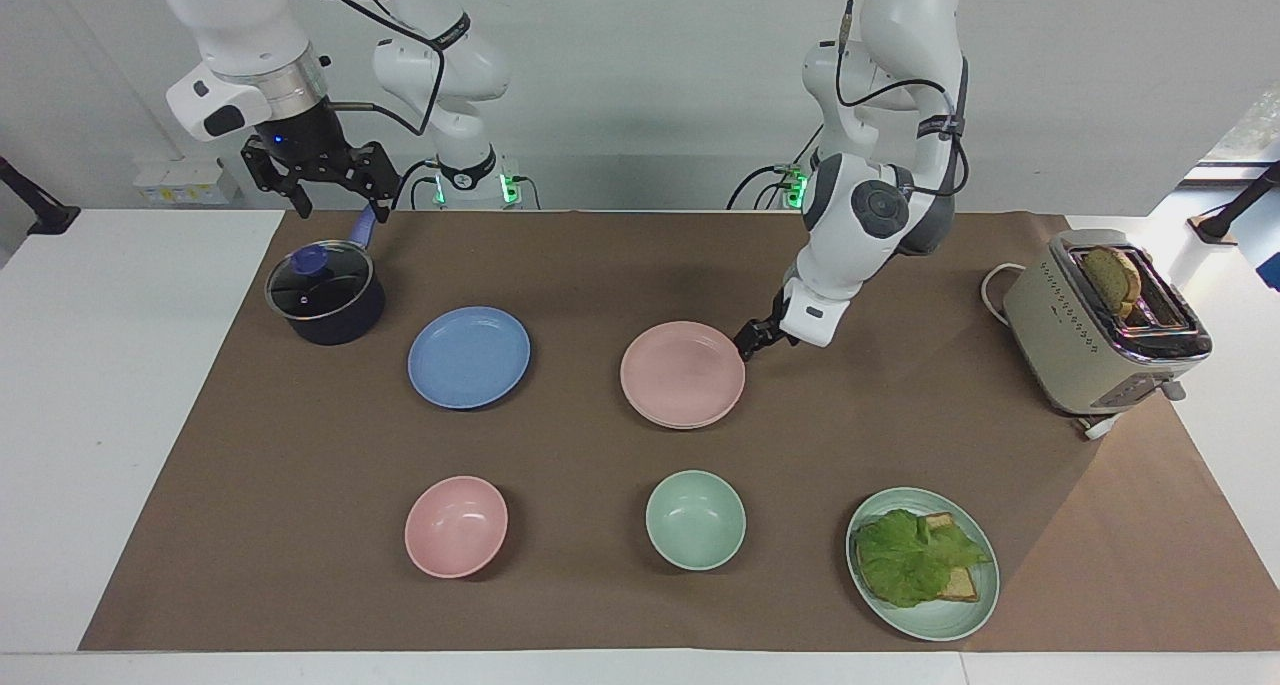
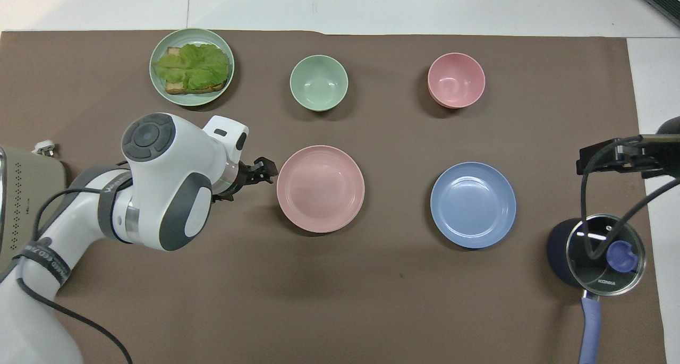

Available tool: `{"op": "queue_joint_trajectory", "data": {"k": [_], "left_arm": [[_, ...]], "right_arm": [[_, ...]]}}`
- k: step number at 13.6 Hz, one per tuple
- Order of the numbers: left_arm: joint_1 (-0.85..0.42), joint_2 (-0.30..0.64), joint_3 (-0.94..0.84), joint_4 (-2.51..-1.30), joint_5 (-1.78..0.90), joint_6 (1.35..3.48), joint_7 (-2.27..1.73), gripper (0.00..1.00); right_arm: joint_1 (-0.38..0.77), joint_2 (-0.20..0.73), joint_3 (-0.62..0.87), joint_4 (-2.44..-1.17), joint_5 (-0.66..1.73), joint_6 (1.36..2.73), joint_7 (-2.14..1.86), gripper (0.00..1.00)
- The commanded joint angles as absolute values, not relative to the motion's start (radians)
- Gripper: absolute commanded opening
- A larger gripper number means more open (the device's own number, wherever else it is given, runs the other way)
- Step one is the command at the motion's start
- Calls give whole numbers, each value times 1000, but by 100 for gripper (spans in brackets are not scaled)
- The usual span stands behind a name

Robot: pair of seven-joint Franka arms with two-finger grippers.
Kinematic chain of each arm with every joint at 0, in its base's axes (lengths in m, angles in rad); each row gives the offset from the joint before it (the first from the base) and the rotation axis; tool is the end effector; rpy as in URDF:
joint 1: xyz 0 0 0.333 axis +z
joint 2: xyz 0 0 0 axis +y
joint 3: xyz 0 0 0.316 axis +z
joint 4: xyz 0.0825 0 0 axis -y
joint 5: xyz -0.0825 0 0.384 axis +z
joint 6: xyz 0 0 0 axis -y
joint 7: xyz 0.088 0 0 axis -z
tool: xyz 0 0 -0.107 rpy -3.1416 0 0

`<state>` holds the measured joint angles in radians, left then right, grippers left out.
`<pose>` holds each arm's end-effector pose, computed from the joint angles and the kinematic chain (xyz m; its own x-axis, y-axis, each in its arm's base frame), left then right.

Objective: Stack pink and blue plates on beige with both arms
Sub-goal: 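Retract the left gripper while the right gripper reaches the blue plate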

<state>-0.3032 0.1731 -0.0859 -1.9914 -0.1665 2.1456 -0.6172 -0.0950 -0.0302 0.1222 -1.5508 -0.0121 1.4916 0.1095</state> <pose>0.5405 -0.2276 0.3759 0.9451 0.3082 -0.1090 0.3195 -0.9413 0.1090 0.5370 0.0143 0.6434 0.9961 -0.0833 -0.0273 -0.0828 -0.9964 0.0189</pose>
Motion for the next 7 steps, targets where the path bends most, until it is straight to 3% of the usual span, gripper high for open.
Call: {"op": "queue_joint_trajectory", "data": {"k": [1, 3, 7], "left_arm": [[-218, 124, -81, -1942, -91, 2048, -510, 100], [-139, 62, -81, -1939, -31, 2011, -361, 100], [-20, -15, -80, -1881, 4, 1892, -56, 100]], "right_arm": [[-104, -44, 123, -1565, 6, 1494, 118, 100], [-106, -72, 123, -1613, 8, 1520, 118, 100], [-146, -167, 118, -1885, 53, 1747, 34, 100]]}}
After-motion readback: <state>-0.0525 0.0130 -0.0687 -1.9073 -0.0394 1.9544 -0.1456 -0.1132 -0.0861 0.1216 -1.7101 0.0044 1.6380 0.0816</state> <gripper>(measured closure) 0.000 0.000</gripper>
